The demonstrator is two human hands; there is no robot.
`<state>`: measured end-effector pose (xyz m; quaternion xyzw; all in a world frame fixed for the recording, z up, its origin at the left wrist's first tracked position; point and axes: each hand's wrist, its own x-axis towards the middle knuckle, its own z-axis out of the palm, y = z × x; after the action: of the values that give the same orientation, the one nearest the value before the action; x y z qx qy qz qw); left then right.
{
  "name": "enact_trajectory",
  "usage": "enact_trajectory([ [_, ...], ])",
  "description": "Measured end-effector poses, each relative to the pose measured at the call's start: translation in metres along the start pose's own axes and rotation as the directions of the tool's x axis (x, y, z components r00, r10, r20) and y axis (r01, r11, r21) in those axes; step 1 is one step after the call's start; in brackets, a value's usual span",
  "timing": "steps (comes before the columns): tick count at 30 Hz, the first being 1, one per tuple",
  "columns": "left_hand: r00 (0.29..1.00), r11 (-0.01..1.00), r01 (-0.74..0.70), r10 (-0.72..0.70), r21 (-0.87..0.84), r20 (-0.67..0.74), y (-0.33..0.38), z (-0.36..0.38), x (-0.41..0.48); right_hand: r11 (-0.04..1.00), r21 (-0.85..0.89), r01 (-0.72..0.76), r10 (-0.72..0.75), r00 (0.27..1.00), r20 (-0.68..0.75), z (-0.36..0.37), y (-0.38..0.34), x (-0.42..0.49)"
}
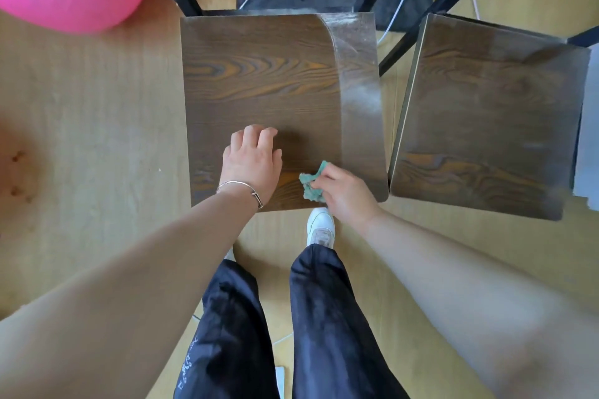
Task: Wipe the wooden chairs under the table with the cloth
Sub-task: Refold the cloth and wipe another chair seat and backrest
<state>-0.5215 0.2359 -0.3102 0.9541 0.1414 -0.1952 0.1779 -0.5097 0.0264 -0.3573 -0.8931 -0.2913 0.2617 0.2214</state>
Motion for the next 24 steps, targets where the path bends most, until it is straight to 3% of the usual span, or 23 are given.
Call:
enact_trajectory([
  [2,1.0,1.0,-0.004,0.003,0.008,0.01,0.001,0.004,-0.008,1.0,0.008,0.003,-0.003,1.0,0.017,0.011,0.0,-0.016],
  [5,1.0,1.0,-0.01,0.01,0.016,0.018,0.004,0.011,-0.015,0.991,0.067,-0.117,0.112,0.99,0.086,0.016,-0.002,-0.019],
  [8,1.0,1.0,-0.007,0.006,0.02,0.024,0.007,0.017,-0.017,0.99,0.117,-0.083,0.066,0.987,0.144,0.001,0.001,-0.006],
  [14,1.0,1.0,0.013,-0.013,0.023,-0.012,0.019,0.015,0.013,0.993,0.103,-0.052,0.073,0.976,-0.206,-0.092,0.026,0.117],
  [20,0.993,1.0,0.002,-0.004,-0.018,-0.117,0.032,0.0,0.062,0.999,-0.037,-0.027,0.019,0.981,-0.193,-0.142,0.036,0.266],
  [24,0.987,0.999,-0.01,0.004,-0.035,-0.159,0.032,-0.004,0.079,0.996,-0.07,-0.05,0.041,0.992,-0.12,-0.14,0.045,0.294],
])
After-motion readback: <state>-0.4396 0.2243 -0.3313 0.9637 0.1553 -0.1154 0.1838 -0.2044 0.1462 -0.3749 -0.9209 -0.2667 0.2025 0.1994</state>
